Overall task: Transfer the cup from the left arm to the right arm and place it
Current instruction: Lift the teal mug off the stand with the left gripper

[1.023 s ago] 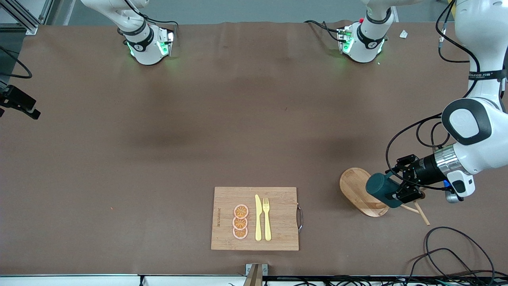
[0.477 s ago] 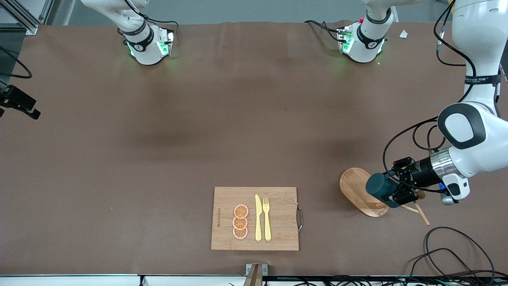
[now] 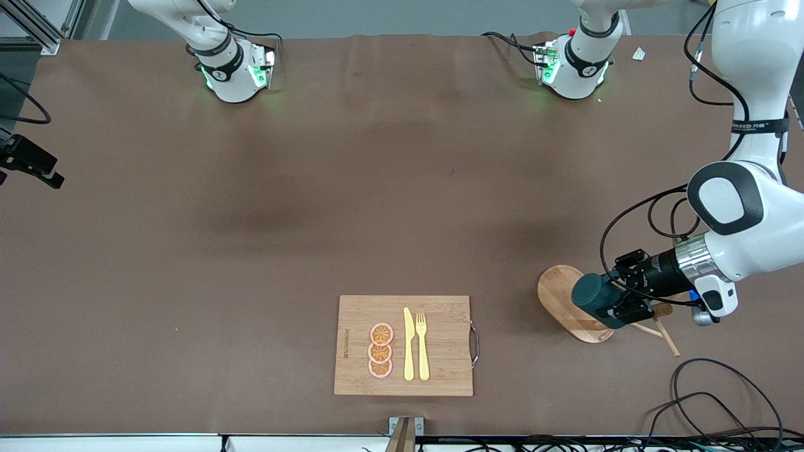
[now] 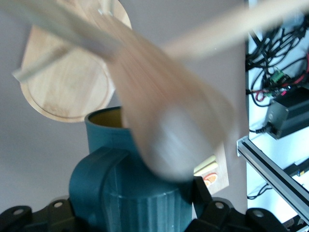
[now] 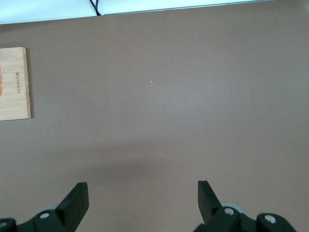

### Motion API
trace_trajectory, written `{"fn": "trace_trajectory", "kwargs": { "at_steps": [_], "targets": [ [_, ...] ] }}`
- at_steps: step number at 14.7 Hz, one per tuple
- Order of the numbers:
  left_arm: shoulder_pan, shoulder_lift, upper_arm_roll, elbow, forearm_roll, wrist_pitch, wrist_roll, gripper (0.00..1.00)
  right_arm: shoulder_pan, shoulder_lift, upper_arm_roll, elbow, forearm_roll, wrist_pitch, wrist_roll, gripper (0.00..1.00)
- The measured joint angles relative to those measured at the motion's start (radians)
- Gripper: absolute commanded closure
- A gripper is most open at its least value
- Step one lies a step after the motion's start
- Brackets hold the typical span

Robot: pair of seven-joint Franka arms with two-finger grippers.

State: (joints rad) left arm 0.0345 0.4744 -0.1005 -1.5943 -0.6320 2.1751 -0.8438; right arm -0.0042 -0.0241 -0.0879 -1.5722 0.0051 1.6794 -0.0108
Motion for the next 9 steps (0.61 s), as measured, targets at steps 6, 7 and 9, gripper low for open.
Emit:
{"fn": "trace_trajectory", "kwargs": {
  "at_steps": [6, 7, 9],
  "targets": [
    [-0.145, -0.034, -0.005, 0.029, 0.185, -0.003, -0.204, 0.29, 0.000, 0.000, 0.000, 0.000, 0.000, 0.000, 0.000, 0.00],
    [-0.185, -0.039, -0.006, 0.034, 0.227, -0.003, -0.256, 0.29, 0.000, 0.000, 0.000, 0.000, 0.000, 0.000, 0.000, 0.00],
    [-0.263, -0.042, -0.007, 0.052, 0.320, -0.003, -0.368, 0.29, 0.000, 0.000, 0.000, 0.000, 0.000, -0.001, 0.000, 0.00]
  ]
}}
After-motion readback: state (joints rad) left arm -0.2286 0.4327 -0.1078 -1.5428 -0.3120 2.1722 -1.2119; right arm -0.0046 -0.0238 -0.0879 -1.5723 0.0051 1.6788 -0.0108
